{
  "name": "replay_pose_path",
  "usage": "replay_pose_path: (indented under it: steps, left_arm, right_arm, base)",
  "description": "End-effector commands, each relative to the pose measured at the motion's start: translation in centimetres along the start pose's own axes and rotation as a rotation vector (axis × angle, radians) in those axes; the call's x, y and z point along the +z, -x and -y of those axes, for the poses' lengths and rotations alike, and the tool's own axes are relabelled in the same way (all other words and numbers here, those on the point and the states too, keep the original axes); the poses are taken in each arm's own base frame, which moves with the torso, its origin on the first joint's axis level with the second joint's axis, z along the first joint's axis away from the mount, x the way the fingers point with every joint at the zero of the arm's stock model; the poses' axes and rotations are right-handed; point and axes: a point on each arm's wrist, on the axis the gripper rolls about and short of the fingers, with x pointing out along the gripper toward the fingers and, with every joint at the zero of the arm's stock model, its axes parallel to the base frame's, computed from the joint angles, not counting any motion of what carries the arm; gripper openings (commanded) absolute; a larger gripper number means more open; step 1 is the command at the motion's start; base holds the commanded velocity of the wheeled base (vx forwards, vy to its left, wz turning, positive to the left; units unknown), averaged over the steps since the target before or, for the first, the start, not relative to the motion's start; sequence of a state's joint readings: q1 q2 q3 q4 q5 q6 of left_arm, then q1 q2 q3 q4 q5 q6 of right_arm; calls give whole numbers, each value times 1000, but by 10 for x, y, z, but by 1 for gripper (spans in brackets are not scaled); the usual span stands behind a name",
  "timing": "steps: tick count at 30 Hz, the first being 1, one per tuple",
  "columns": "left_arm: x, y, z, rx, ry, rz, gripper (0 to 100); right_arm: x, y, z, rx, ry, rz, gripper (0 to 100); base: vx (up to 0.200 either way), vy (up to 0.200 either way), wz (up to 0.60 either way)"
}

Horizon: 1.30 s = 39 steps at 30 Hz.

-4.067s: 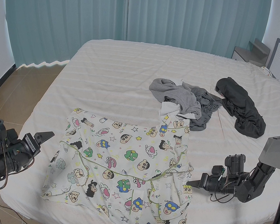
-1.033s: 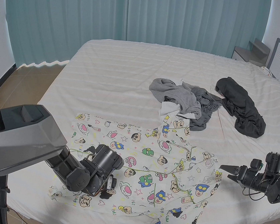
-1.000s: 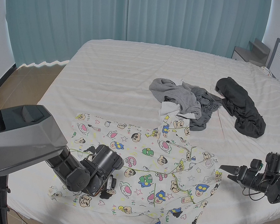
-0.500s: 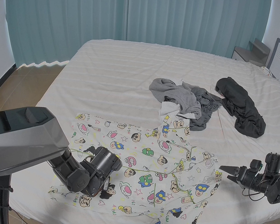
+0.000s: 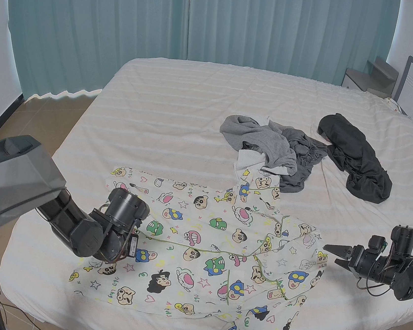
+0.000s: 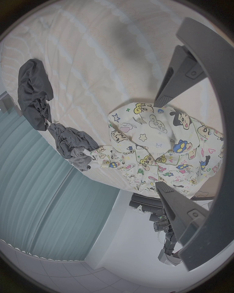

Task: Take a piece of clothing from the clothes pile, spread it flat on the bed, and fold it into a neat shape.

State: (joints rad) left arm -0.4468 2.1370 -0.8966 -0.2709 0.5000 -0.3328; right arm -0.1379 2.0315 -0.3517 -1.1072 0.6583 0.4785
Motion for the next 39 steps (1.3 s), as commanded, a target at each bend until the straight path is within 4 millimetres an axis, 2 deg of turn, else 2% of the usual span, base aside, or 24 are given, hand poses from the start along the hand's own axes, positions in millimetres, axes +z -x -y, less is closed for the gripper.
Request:
replay_pose_path:
  steps: [1, 16, 17, 29, 33, 34, 35, 36, 39]
  left_arm:
    - [12, -3, -21, 16, 51, 18, 0]
    - [23, -27, -59, 41, 95, 28, 0]
    - [23, -28, -61, 37, 99, 22, 100]
    - [17, -29, -77, -10, 137, -17, 100]
    - [23, -3, -92, -116, 238, 9, 100]
    - [24, 9, -97, -159, 265, 19, 100]
    - [22, 19, -101, -196, 278, 21, 100]
    - [22, 21, -101, -201, 280, 22, 100]
    - [8, 53, -110, -315, 288, 22, 100]
  right_arm:
    - [0, 0, 0, -1, -1, -1, 100]
    - [0, 0, 1, -2, -2, 0, 100]
    - [0, 0, 1, -2, -2, 0, 100]
    - [1, 1, 0, 0, 1, 7, 100]
    - [3, 1, -1, 7, 11, 23, 100]
    - [2, 1, -1, 6, 10, 22, 100]
    - [2, 1, -1, 6, 10, 22, 100]
    - [3, 1, -1, 7, 11, 23, 100]
    - [-1, 2, -3, 10, 11, 14, 100]
  base:
    - [0, 0, 0]
    - [0, 0, 0]
    - [0, 0, 0]
    - [0, 0, 0]
    - [0, 0, 0]
    - [0, 0, 0]
    - [0, 0, 0]
    - [0, 0, 0]
    - [0, 0, 0]
